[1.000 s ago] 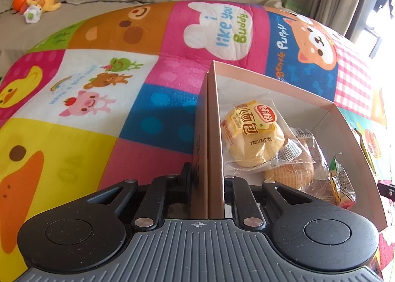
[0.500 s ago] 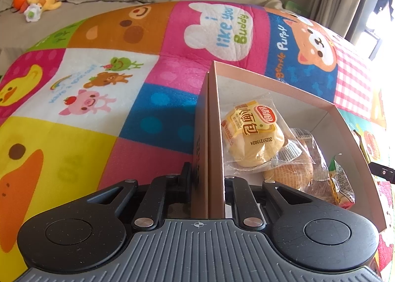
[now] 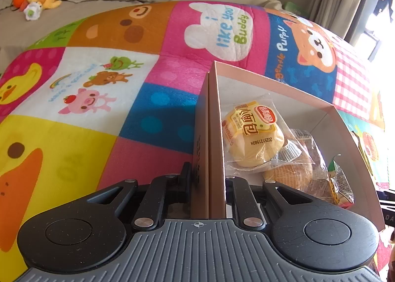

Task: Organize objects
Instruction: 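Move the right gripper toward the red-white lollipop card, then grasp the lollipop card by its stick with the right gripper and lift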

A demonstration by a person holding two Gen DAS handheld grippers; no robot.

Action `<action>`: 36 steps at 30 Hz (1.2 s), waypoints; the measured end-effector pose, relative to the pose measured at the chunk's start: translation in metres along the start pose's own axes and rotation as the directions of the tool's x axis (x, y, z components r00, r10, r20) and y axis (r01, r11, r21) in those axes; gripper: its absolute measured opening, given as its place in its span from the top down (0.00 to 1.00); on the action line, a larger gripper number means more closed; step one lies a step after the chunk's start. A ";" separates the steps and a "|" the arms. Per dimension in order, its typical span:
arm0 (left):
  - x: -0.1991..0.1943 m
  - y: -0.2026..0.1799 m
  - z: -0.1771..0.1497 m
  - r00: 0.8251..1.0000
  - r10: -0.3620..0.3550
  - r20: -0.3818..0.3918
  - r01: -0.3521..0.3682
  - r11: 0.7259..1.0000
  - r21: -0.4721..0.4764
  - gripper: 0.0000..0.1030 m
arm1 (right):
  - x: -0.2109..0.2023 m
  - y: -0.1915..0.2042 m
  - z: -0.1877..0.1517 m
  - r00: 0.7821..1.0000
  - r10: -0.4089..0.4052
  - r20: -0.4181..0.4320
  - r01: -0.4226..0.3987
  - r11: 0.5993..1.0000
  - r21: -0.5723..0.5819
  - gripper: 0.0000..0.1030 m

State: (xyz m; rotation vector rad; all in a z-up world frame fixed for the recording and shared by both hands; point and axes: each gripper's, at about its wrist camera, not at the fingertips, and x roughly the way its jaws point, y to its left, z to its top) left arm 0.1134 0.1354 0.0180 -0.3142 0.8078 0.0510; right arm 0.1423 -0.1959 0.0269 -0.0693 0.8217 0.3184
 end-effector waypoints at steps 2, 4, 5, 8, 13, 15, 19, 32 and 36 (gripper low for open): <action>0.000 0.000 0.000 1.000 0.000 0.000 0.000 1.000 0.000 0.84 | 0.006 0.002 -0.005 0.999 -0.003 -0.040 0.003 1.000 -0.004 0.67; 0.000 0.000 0.000 1.000 0.000 0.000 0.000 1.000 0.000 0.84 | 0.004 0.002 -0.010 0.999 -0.015 -0.030 0.015 1.000 -0.003 0.71; 0.000 0.000 0.000 1.000 0.000 0.000 0.000 1.000 -0.001 0.84 | 0.001 0.001 -0.012 0.999 -0.022 -0.032 0.022 1.000 0.004 0.74; 0.000 0.000 0.000 1.000 0.000 0.001 0.000 1.000 0.000 0.84 | -0.010 -0.006 -0.021 0.999 -0.024 -0.037 0.025 0.999 0.034 0.78; 0.000 0.000 0.000 1.000 0.000 0.000 0.000 1.000 0.000 0.84 | -0.036 -0.015 -0.047 0.998 -0.039 -0.052 0.041 0.998 0.041 0.78; 0.000 0.000 0.000 1.000 0.000 0.000 0.000 1.000 0.000 0.84 | -0.048 -0.018 -0.060 0.997 -0.053 -0.054 0.056 0.997 0.049 0.78; 0.000 0.000 0.000 1.000 0.005 0.001 -0.005 1.000 -0.003 0.84 | -0.072 -0.024 -0.082 0.996 -0.073 -0.047 0.076 0.994 0.076 0.78; 0.000 -0.001 0.000 1.000 0.012 -0.001 -0.012 1.000 -0.003 0.85 | -0.097 0.002 -0.091 0.994 -0.096 0.055 0.098 0.995 -0.024 0.33; 0.000 -0.001 0.001 1.000 0.013 -0.004 -0.013 1.000 0.003 0.85 | -0.074 -0.004 -0.079 0.993 -0.107 0.043 0.108 0.994 -0.012 0.33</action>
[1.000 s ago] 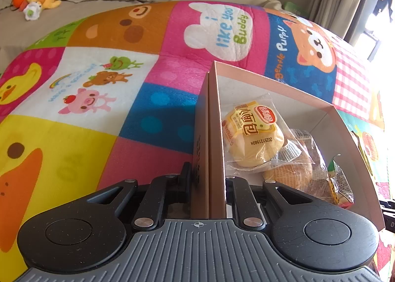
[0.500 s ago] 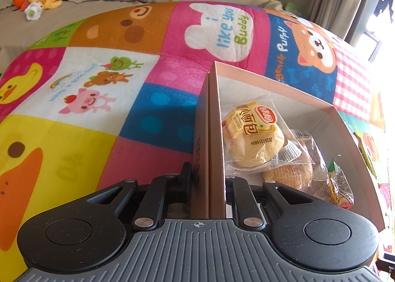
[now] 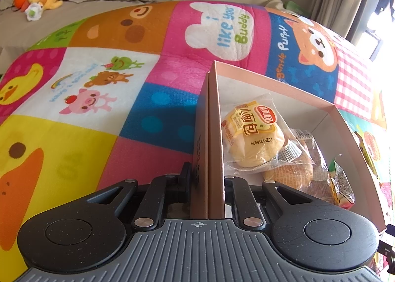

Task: Organize objects
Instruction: 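Grasp the lollipop card by its stick with the right gripper and lift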

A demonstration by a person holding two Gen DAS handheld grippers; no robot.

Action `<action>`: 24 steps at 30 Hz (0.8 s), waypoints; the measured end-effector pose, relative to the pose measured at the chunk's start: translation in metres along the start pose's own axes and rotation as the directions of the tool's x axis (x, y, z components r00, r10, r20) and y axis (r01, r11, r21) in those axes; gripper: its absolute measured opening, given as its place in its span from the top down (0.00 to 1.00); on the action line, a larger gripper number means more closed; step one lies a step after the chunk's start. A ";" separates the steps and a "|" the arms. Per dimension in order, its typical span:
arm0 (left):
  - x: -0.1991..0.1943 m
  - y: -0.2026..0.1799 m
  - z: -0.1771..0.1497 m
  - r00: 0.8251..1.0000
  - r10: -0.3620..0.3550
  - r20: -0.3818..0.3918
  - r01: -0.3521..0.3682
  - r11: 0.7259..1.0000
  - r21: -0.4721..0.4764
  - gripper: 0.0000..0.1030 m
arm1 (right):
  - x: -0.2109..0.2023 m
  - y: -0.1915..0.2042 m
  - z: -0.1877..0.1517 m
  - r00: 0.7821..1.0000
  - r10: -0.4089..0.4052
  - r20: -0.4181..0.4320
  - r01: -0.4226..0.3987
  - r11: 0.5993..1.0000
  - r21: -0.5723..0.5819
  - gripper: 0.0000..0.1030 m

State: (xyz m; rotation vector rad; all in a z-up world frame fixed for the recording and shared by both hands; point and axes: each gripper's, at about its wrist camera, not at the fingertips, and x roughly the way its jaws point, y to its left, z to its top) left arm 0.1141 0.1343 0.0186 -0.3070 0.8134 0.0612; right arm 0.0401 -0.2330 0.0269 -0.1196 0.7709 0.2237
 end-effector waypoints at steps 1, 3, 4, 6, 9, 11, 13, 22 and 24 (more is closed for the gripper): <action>0.000 0.000 0.000 1.000 0.000 -0.001 0.000 1.000 0.001 0.85 | 0.007 -0.003 0.003 1.000 -0.003 -0.010 0.003 1.000 0.014 0.33; 0.000 -0.001 0.000 1.000 0.002 -0.003 -0.002 1.000 0.004 0.85 | 0.021 -0.009 0.007 0.999 0.001 -0.035 0.001 0.999 0.047 0.33; 0.000 -0.001 0.001 1.000 0.004 -0.005 -0.004 1.000 0.008 0.85 | 0.025 -0.011 0.009 0.999 0.004 -0.043 -0.002 0.998 0.058 0.34; 0.000 -0.002 0.001 1.000 0.006 -0.009 -0.006 1.000 0.017 0.85 | 0.029 -0.010 0.011 0.998 0.015 -0.055 -0.012 0.998 0.056 0.42; 0.000 -0.003 0.001 1.000 0.004 -0.010 -0.004 1.000 0.025 0.85 | 0.017 -0.003 0.011 0.999 0.025 -0.045 -0.024 0.999 0.027 0.42; 0.000 -0.003 0.001 1.000 0.004 -0.007 -0.004 1.000 0.030 0.85 | 0.002 0.000 0.012 0.999 0.030 -0.026 -0.030 0.999 0.016 0.42; 0.000 -0.004 0.000 1.000 0.006 -0.004 -0.006 0.999 0.037 0.85 | -0.017 0.002 0.012 1.000 0.023 0.002 -0.023 1.000 -0.002 0.42; 0.000 -0.003 0.000 1.000 0.004 0.002 -0.004 0.999 0.041 0.86 | -0.100 0.018 0.018 0.988 0.137 0.076 -0.134 0.990 -0.040 0.42; 0.000 -0.003 0.000 1.000 0.002 0.002 -0.002 0.999 0.040 0.85 | -0.113 0.029 0.020 0.974 0.215 0.076 -0.212 0.976 -0.048 0.42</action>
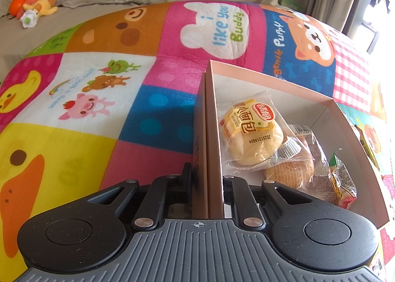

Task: Organize objects
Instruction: 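Grasp the lollipop card by its stick with the right gripper and lift, then carry the lollipop card into the pink box and open the right gripper, then lower the right gripper onto the pink Volcano packet and close it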

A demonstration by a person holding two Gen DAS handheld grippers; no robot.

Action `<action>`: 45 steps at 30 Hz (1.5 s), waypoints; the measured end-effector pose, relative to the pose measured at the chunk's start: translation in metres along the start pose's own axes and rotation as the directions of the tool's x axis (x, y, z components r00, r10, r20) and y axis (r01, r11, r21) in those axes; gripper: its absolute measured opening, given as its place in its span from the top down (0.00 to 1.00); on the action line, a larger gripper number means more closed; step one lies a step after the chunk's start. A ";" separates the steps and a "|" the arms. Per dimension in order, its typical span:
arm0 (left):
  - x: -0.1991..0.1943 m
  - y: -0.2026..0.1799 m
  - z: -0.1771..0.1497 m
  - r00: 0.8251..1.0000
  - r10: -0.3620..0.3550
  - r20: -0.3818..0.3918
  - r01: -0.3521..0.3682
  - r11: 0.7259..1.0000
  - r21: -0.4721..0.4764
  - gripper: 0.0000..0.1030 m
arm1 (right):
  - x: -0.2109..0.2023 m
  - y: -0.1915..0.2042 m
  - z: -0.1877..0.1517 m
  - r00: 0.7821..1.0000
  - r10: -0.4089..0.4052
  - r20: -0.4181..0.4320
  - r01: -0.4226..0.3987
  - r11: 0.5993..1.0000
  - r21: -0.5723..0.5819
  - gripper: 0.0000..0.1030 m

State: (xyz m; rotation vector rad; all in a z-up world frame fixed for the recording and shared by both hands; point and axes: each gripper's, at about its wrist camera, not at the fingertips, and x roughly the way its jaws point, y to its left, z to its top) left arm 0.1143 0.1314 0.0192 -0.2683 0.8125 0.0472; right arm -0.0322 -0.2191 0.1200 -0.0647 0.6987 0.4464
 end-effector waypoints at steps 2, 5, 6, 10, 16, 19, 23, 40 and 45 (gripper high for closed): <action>0.000 0.000 0.000 1.000 -0.005 0.001 0.005 1.000 -0.001 0.85 | -0.005 0.014 0.003 0.999 0.051 0.000 -0.051 0.999 -0.018 0.42; 0.000 0.001 -0.001 1.000 -0.005 0.002 0.005 1.000 -0.003 0.85 | -0.007 0.034 0.007 0.996 0.091 0.007 -0.090 0.994 -0.057 0.42; 0.000 0.000 -0.001 1.000 -0.004 0.003 0.004 1.000 -0.003 0.85 | -0.007 0.040 0.011 0.995 0.101 0.011 -0.100 0.993 -0.064 0.42; 0.000 0.000 -0.002 1.000 -0.004 0.006 0.004 1.000 -0.003 0.85 | 0.002 0.047 0.032 0.992 0.119 0.046 -0.116 0.991 -0.064 0.42; 0.000 0.000 -0.002 1.000 -0.012 0.006 0.012 1.000 -0.013 0.85 | 0.038 0.044 0.090 0.988 0.070 0.137 -0.061 0.996 -0.067 0.42; 0.000 0.001 -0.001 1.000 -0.014 0.001 0.014 1.000 -0.014 0.84 | 0.072 0.039 0.122 0.984 0.010 0.180 -0.002 0.999 -0.043 0.41; -0.001 0.002 -0.002 1.000 -0.016 0.005 0.016 1.000 -0.008 0.84 | 0.111 0.014 0.144 0.994 0.003 0.110 -0.014 0.995 0.095 0.36; 0.000 0.000 -0.003 1.000 -0.008 0.011 0.008 1.000 0.003 0.84 | 0.046 -0.055 -0.051 0.977 -0.173 -0.126 0.185 0.979 0.091 0.17; -0.001 0.000 -0.003 1.000 -0.005 0.011 0.005 1.000 0.007 0.85 | 0.034 -0.057 -0.068 0.984 -0.140 -0.107 0.157 0.973 0.169 0.14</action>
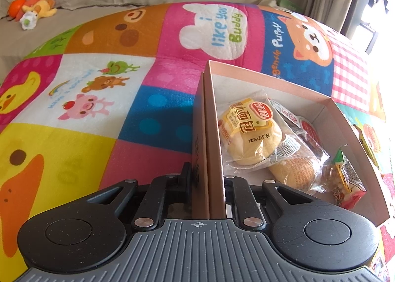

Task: Organize objects
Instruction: 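Lower the right gripper onto the pink Volcano packet and close it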

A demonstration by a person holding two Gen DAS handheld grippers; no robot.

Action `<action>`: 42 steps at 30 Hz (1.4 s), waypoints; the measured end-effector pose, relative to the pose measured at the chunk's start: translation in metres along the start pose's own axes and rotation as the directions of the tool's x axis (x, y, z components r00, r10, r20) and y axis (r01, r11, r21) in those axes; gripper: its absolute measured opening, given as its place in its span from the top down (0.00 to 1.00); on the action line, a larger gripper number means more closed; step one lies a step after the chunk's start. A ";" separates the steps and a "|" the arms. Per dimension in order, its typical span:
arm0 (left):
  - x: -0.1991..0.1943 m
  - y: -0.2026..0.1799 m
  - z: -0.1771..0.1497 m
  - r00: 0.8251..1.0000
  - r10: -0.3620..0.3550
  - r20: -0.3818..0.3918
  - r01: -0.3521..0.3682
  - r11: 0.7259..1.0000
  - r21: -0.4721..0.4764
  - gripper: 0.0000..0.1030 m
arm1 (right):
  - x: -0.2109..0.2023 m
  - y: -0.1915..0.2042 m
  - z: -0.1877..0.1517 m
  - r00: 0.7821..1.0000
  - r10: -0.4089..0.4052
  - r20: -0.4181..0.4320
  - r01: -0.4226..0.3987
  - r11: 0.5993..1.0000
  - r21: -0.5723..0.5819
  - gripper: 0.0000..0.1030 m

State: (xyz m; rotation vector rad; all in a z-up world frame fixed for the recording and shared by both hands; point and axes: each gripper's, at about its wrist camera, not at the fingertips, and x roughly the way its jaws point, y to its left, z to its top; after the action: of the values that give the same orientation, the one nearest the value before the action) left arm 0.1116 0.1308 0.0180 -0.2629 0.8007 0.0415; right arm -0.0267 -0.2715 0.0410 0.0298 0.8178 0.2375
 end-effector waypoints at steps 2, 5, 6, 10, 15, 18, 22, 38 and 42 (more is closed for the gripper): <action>0.000 0.000 0.000 1.000 0.001 0.000 -0.001 1.000 0.000 0.85 | -0.003 0.002 -0.002 1.000 0.023 0.007 -0.023 1.000 0.016 0.14; 0.000 0.000 -0.001 1.000 0.002 0.000 -0.002 1.000 -0.001 0.85 | -0.008 0.018 -0.007 0.996 0.091 0.006 -0.091 0.996 -0.015 0.14; 0.000 0.000 0.000 1.000 0.002 0.000 -0.002 1.000 0.000 0.85 | -0.007 0.025 -0.008 0.994 0.111 -0.003 -0.111 0.993 -0.037 0.14; 0.000 0.000 -0.001 1.000 0.002 0.000 -0.002 1.000 -0.001 0.85 | 0.002 0.054 -0.014 0.998 0.065 -0.013 -0.067 0.985 -0.158 0.18; -0.001 0.000 -0.001 1.000 0.001 -0.002 -0.001 1.000 -0.003 0.85 | 0.016 0.058 -0.009 0.996 0.057 -0.062 -0.065 0.988 -0.139 0.55; -0.001 0.000 -0.001 1.000 0.001 -0.002 -0.001 1.000 -0.003 0.85 | 0.017 0.055 -0.006 0.999 -0.013 -0.033 0.009 0.993 -0.115 0.57; -0.001 0.000 -0.001 1.000 0.002 -0.001 -0.002 1.000 -0.003 0.85 | 0.018 0.049 -0.007 0.998 0.020 -0.062 -0.025 0.996 -0.082 0.57; -0.001 0.000 -0.001 1.000 0.003 -0.001 -0.003 1.000 -0.002 0.85 | 0.023 0.063 -0.012 0.996 0.058 -0.074 -0.066 0.992 -0.109 0.57; -0.001 0.000 -0.001 1.000 0.001 -0.001 -0.001 1.000 -0.003 0.84 | 0.015 0.069 -0.012 0.995 0.063 -0.072 -0.071 0.991 -0.117 0.57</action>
State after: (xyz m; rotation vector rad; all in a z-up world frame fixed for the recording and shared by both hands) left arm 0.1104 0.1306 0.0183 -0.2651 0.8015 0.0429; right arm -0.0397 -0.2018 0.0302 -0.0635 0.8700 0.3519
